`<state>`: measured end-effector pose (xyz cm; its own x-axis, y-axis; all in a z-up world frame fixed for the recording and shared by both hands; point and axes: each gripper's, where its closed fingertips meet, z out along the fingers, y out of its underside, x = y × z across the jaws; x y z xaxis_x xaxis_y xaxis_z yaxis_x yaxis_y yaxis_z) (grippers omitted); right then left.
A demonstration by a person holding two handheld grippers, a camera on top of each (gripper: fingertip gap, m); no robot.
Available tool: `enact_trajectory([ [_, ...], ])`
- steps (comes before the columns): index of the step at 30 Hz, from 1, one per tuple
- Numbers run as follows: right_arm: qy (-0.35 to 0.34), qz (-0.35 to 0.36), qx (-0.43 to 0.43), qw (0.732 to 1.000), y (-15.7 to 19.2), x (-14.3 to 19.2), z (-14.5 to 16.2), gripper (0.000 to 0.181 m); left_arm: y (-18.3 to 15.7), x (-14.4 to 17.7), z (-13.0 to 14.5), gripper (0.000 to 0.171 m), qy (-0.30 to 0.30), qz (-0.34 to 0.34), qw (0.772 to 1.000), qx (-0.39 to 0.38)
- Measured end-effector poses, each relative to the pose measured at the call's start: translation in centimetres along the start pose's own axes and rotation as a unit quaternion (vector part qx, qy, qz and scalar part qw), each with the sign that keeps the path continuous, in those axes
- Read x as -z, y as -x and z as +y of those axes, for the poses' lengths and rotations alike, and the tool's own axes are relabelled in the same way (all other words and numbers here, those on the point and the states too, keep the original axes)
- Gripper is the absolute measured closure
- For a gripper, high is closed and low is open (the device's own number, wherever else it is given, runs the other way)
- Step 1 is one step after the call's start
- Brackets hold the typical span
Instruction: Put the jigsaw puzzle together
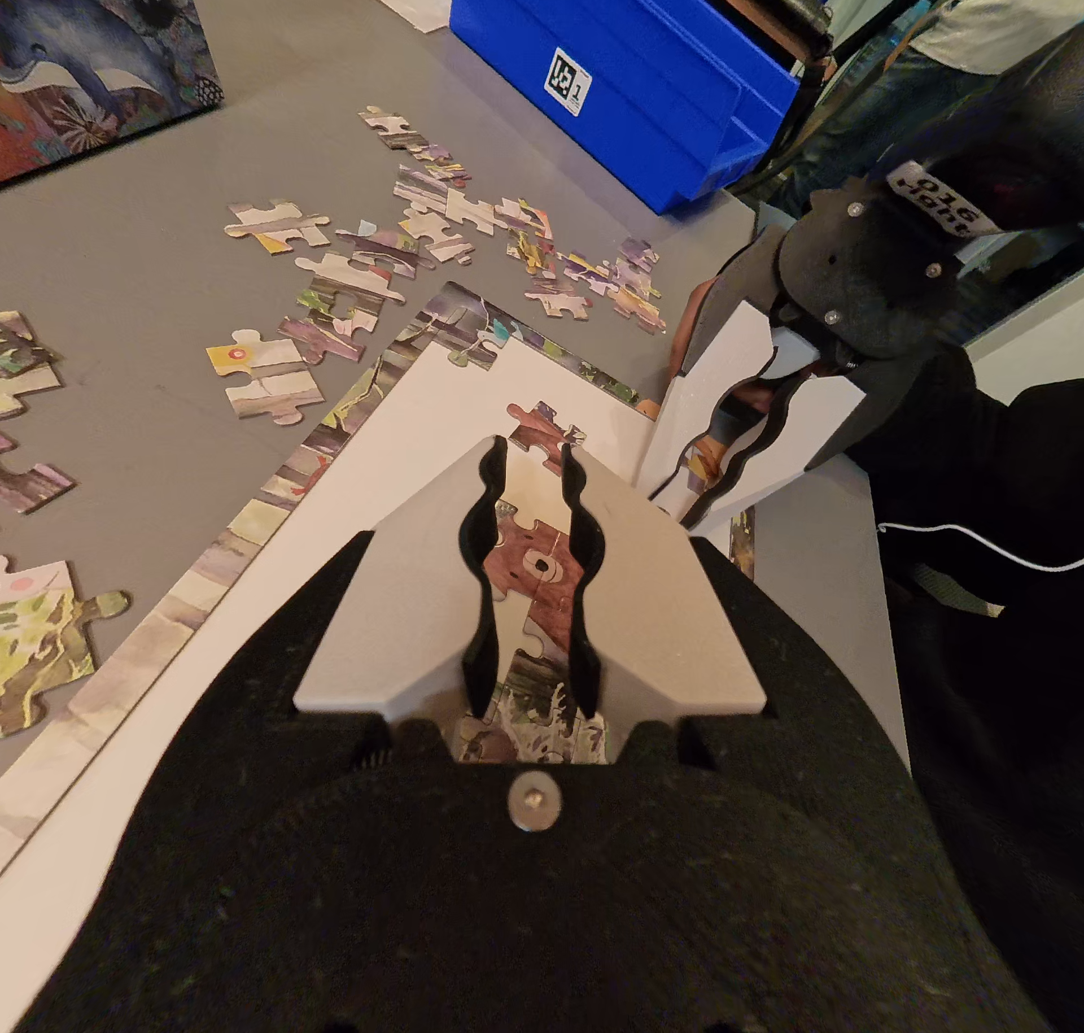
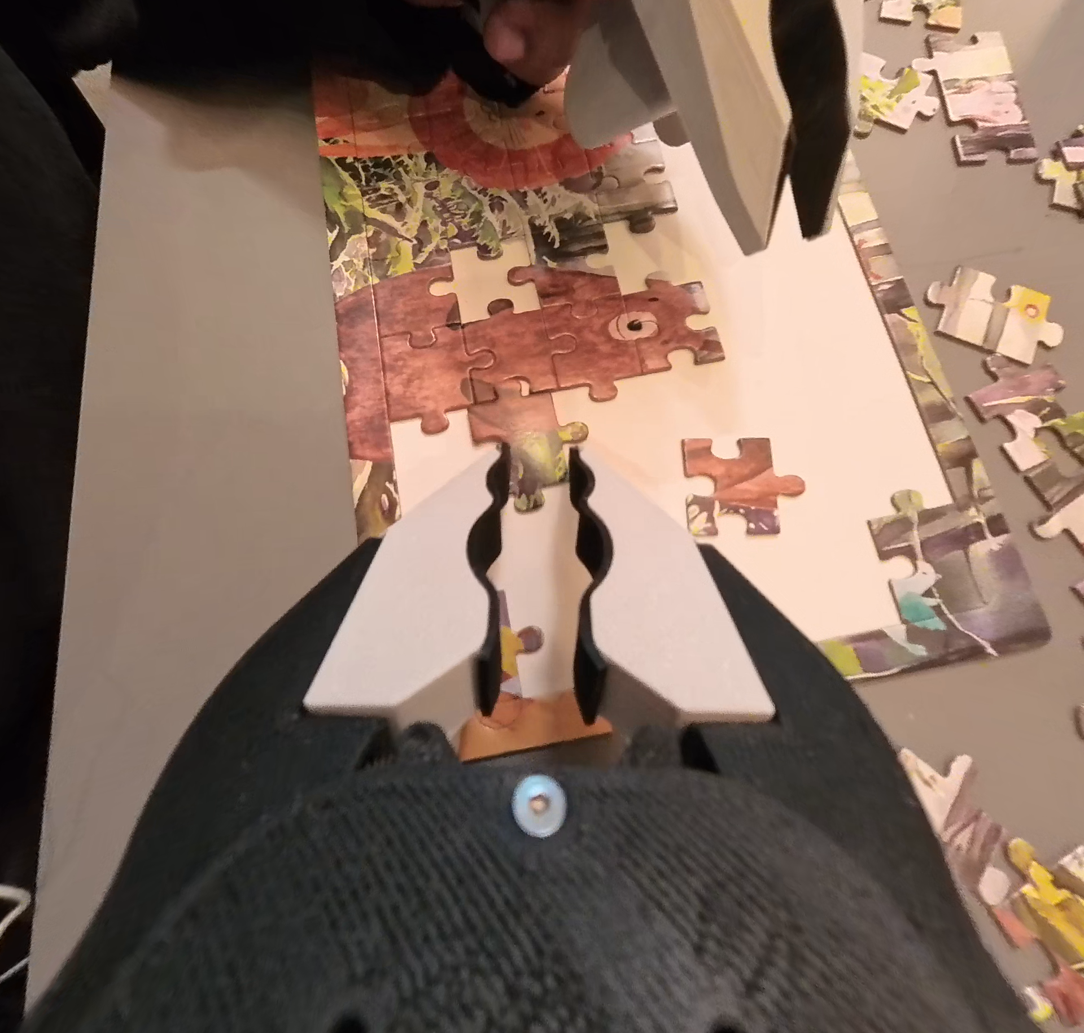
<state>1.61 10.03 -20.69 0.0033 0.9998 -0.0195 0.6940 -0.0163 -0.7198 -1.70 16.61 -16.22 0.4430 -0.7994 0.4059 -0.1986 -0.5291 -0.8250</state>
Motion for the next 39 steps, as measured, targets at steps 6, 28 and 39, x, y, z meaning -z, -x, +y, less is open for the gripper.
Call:
enact_trajectory([
  [6, -0.003, -0.002, 0.003, 1.0, 0.3, -0.4, -0.3, 0.157, 0.0, -0.1, 0.1, 0.155, 0.002, 0.001, 1.0, 0.001],
  [28, -0.008, -0.025, -0.038, 0.999, -0.1, 0.6, 0.8, 0.16, 0.0, -0.1, 0.1, 0.155, 0.004, -0.002, 1.0, -0.004],
  [39, -0.014, -0.097, -0.074, 0.992, 1.4, 1.3, 1.5, 0.159, 0.0, -0.1, 0.2, 0.155, 0.006, -0.003, 1.0, -0.005],
])
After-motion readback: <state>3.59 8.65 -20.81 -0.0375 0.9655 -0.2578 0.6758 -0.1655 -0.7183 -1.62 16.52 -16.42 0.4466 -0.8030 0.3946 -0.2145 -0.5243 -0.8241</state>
